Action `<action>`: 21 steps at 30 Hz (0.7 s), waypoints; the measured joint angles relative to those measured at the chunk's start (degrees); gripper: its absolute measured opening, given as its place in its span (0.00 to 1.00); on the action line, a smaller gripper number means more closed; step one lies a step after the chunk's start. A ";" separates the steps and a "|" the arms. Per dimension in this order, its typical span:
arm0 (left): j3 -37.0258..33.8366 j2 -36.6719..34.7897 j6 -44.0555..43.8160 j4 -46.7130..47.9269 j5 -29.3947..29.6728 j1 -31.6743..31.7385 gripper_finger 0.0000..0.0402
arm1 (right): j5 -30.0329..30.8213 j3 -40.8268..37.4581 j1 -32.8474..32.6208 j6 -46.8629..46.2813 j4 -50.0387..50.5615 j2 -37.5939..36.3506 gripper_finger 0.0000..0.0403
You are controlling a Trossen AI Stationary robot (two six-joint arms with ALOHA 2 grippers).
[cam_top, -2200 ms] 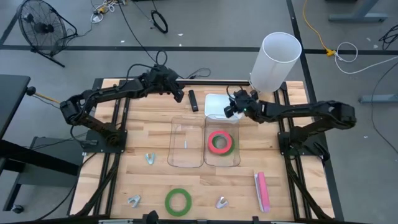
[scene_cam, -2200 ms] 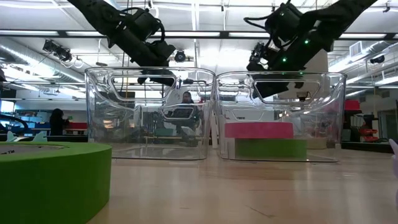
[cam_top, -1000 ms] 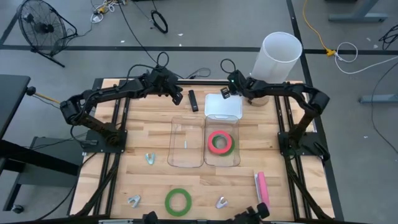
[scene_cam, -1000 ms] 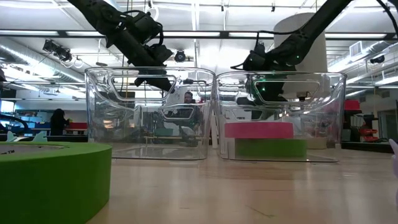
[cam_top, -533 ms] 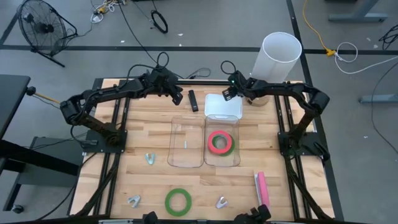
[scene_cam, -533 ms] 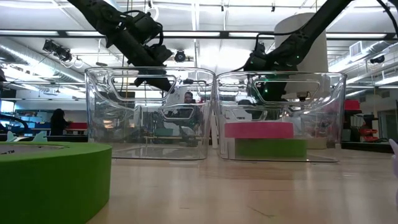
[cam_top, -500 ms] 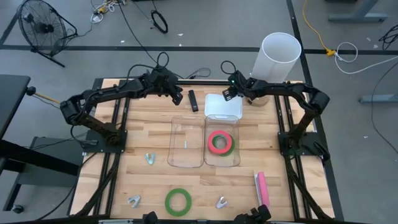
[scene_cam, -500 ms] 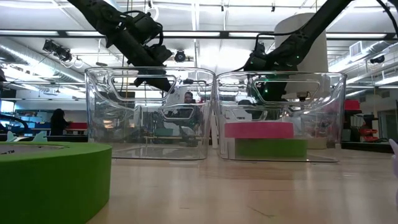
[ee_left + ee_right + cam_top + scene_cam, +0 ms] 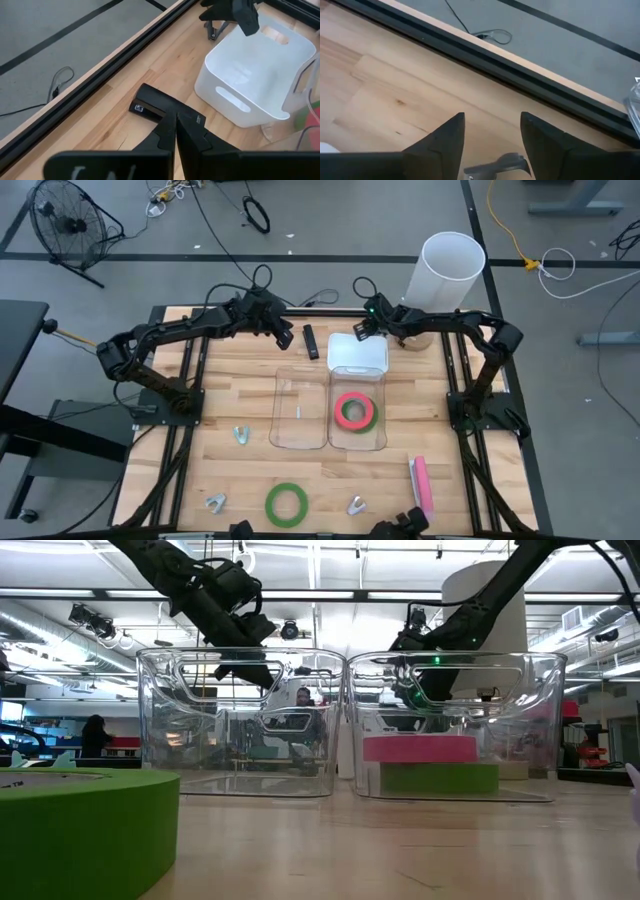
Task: Pick and place Stapler, Stapler remover, tape
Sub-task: Put the black staple remover into the white bin
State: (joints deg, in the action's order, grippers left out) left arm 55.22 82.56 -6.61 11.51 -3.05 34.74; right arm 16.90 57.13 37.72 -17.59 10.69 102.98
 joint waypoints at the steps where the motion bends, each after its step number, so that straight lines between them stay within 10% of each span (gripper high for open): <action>1: 0.00 0.00 0.00 0.02 0.00 0.00 0.03 | 0.07 -0.04 -0.03 0.52 -0.39 -0.02 0.48; 21: 0.00 0.00 0.44 -0.07 0.02 0.00 0.03 | -6.42 -0.40 4.23 0.67 -2.53 -1.40 0.47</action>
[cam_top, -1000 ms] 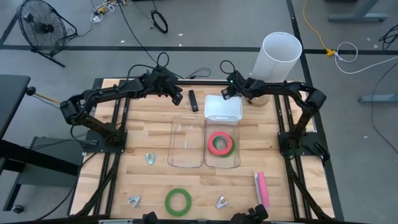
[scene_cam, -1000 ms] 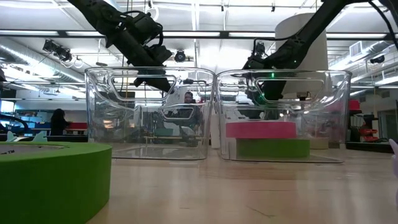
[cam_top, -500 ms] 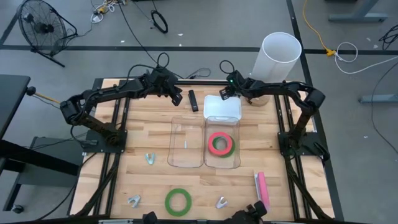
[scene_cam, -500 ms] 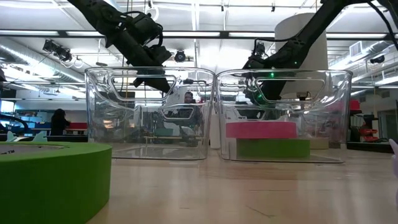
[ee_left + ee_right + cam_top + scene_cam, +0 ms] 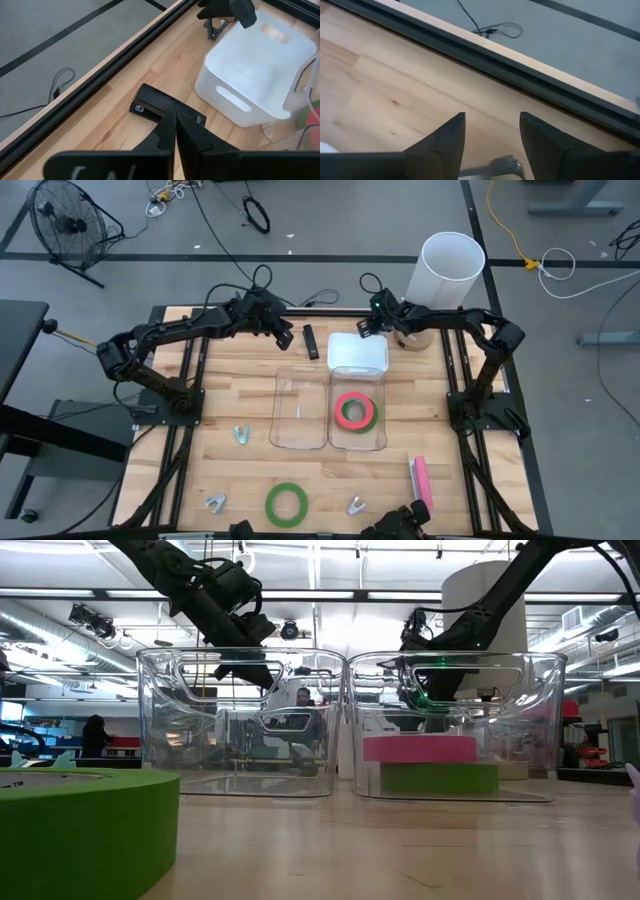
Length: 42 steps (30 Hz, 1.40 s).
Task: Pick and place Stapler, Stapler remover, tape
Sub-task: Put the black staple remover into the white bin
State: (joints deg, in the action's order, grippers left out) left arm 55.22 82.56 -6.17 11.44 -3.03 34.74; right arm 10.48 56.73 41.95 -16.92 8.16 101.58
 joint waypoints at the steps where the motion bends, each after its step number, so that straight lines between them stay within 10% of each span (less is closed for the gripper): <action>1: 0.00 0.00 0.00 0.00 0.00 0.00 0.03 | 0.04 0.00 -0.04 0.24 -0.50 -0.01 0.47; 42: -0.02 0.00 -0.66 3.06 -0.02 0.00 0.03 | 0.77 0.48 -2.22 2.39 11.74 2.75 0.44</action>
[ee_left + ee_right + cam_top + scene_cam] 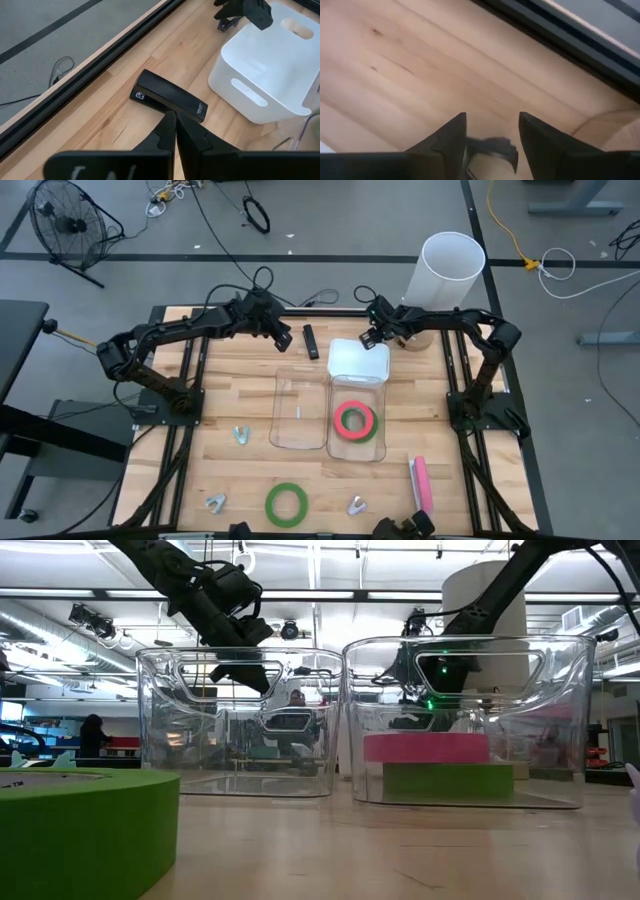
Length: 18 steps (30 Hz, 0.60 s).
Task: Pick and place Stapler, Stapler remover, tape
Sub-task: Put the black staple remover into the white bin
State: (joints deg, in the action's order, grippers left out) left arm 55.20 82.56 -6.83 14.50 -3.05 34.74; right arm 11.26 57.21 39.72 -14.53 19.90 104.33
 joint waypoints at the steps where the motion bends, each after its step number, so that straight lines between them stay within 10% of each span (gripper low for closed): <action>1: 0.00 0.00 0.00 0.00 0.00 0.00 0.03 | 0.12 0.00 0.00 0.01 -0.07 0.11 0.40; 7: 0.00 0.00 -0.02 0.00 0.00 0.00 0.03 | -3.86 -0.11 -0.17 2.68 -0.17 0.27 0.04; 18: 0.00 0.00 -0.42 -0.02 -0.02 0.00 0.03 | -4.84 3.15 -1.29 3.18 0.81 0.14 0.00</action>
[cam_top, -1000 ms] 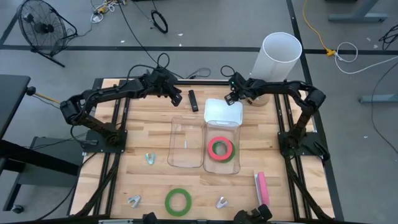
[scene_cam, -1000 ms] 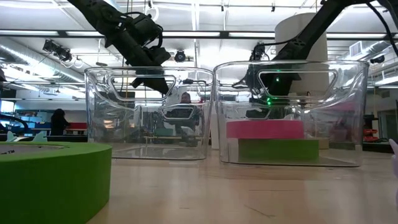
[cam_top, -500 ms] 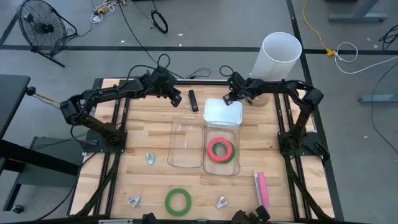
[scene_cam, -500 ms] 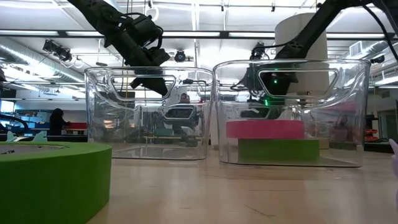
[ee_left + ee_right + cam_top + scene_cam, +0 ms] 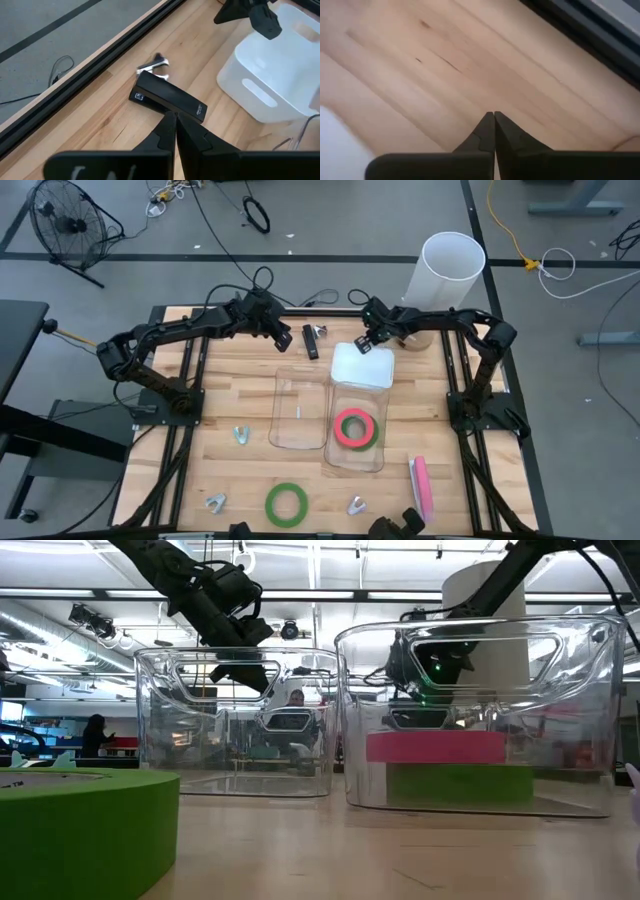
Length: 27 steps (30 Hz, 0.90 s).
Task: Pick and place Stapler, Stapler remover, tape
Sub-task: Put the black staple remover into the white bin
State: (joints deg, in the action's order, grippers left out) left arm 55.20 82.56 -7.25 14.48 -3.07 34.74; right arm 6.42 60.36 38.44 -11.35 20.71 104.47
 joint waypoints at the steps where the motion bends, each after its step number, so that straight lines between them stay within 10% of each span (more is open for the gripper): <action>1: 0.00 0.00 0.00 0.00 0.02 0.00 0.03 | 0.03 0.63 -0.25 0.11 0.42 0.00 0.00; 16: 0.00 0.00 -0.04 0.00 0.02 0.00 0.03 | -5.10 6.44 -1.85 2.57 -0.22 -0.20 0.01; 27: 0.00 0.00 0.37 -0.04 1.85 0.00 0.03 | -11.42 6.45 -2.51 3.63 -11.64 -0.22 0.19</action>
State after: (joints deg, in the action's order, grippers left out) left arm 55.20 82.56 -6.88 14.44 -1.22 34.74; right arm -5.00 66.81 35.92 -7.71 9.07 104.25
